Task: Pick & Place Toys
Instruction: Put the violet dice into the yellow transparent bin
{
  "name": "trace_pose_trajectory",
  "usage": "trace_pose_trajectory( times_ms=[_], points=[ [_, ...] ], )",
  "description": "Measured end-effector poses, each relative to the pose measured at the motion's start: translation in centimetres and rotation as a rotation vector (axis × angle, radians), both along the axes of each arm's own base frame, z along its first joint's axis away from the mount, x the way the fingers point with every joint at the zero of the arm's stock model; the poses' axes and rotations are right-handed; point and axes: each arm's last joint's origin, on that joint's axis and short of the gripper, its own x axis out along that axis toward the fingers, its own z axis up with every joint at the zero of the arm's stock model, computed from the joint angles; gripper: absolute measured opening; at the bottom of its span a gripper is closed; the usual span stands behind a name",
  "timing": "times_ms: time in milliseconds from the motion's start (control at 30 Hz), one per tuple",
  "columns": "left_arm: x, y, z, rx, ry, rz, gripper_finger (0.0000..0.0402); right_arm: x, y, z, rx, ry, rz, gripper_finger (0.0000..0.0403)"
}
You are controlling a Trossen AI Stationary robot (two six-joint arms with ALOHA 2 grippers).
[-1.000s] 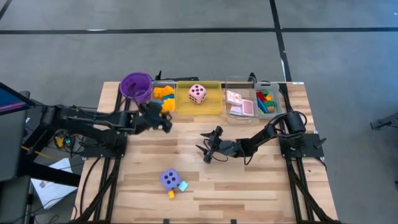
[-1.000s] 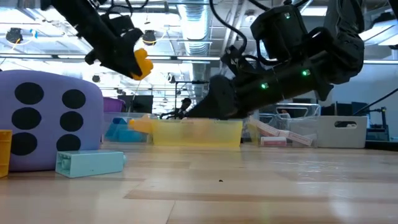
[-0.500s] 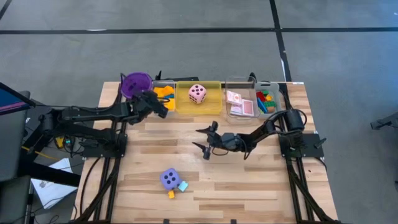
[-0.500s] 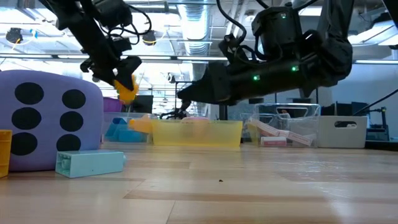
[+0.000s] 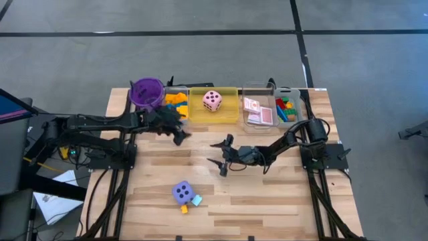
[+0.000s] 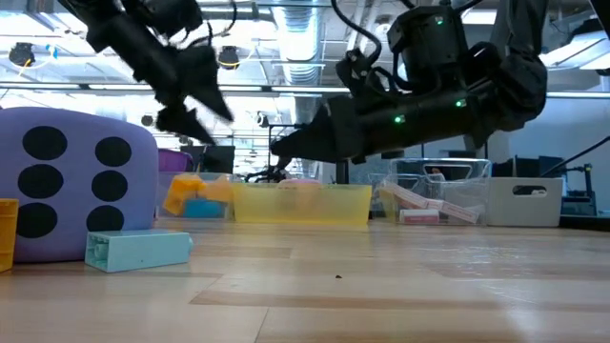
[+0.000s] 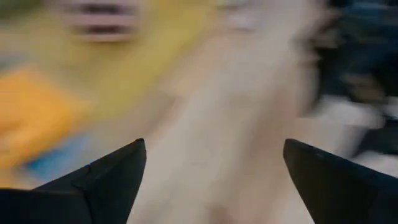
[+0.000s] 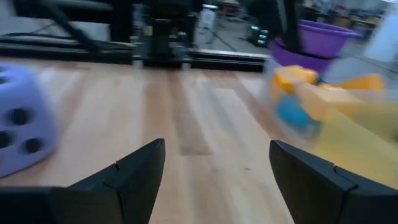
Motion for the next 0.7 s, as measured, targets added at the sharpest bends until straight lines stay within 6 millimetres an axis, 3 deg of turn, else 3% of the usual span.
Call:
trace_pose_trajectory(
  times_ms=[167,333,533,700],
  points=[
    [1.5,-3.7,1.1,-0.085,-0.159,-0.304,0.0351,-0.1,1.4,0.1,-0.09,0.01,0.112,0.0282],
    [1.6,-8.5,1.1,-0.018,-0.155,-0.48,0.0347,-0.3,2.8,0.5,-0.164,-0.003,0.195,0.0282],
    [0.5,-12.9,0.6,0.03,-0.105,-0.439,0.0346,0.5,3.6,1.2,-0.064,-0.044,0.482,0.0282],
    [-1.2,-15.1,-0.3,-0.097,-0.014,-0.351,0.0345,0.9,1.7,0.4,0.09,0.052,0.547,0.0282]
  ],
)
